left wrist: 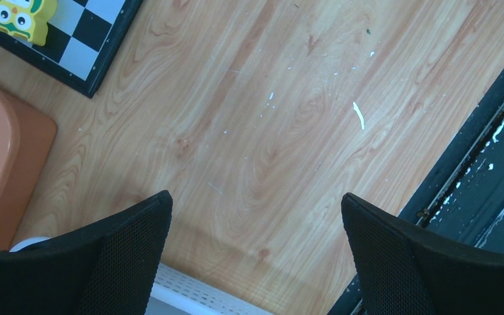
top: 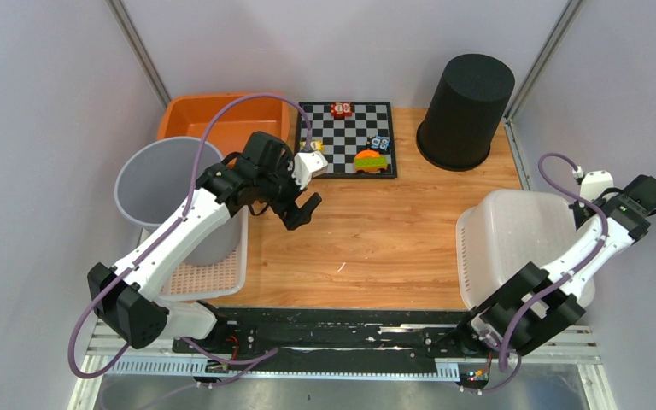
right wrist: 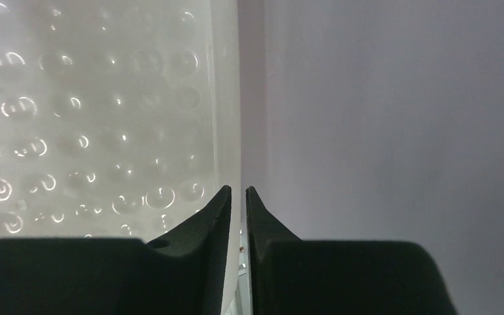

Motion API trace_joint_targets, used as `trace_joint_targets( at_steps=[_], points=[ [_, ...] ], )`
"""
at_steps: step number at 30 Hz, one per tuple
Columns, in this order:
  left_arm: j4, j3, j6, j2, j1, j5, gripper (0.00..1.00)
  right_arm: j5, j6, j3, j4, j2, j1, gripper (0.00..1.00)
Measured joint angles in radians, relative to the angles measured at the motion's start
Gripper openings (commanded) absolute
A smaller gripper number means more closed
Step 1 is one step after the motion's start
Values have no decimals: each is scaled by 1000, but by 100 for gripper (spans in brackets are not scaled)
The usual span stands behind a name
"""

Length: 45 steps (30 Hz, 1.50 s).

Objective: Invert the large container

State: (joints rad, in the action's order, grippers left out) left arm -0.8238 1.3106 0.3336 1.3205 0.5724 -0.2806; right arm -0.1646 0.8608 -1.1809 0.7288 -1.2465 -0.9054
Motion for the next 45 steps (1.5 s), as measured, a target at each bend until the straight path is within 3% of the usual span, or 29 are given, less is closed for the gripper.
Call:
trace_joint_targets(
  at_steps=[7, 19, 22, 30, 33, 40, 45],
  points=[
    [-14, 0, 18, 0, 0, -16, 100, 28, 22, 4, -43, -87, 0, 11],
    [-25, 0, 37, 0, 0, -56, 100, 34, 80, 68, -142, -164, 26, 15],
    [-28, 4, 37, 1, 0, -63, 100, 26, 91, 101, -158, -153, 82, 16],
    [-35, 19, 38, 12, 0, -79, 100, -8, 37, 133, -156, -116, 378, 22],
    [-35, 19, 38, 20, 0, -83, 100, -8, 5, 131, -153, -116, 446, 30],
    [-26, 19, 45, 56, 6, -93, 100, 10, -7, 90, -94, -48, 467, 71],
    [-12, 19, 57, 100, 42, -91, 100, 27, 81, 65, 27, 136, 467, 81]
  ],
)
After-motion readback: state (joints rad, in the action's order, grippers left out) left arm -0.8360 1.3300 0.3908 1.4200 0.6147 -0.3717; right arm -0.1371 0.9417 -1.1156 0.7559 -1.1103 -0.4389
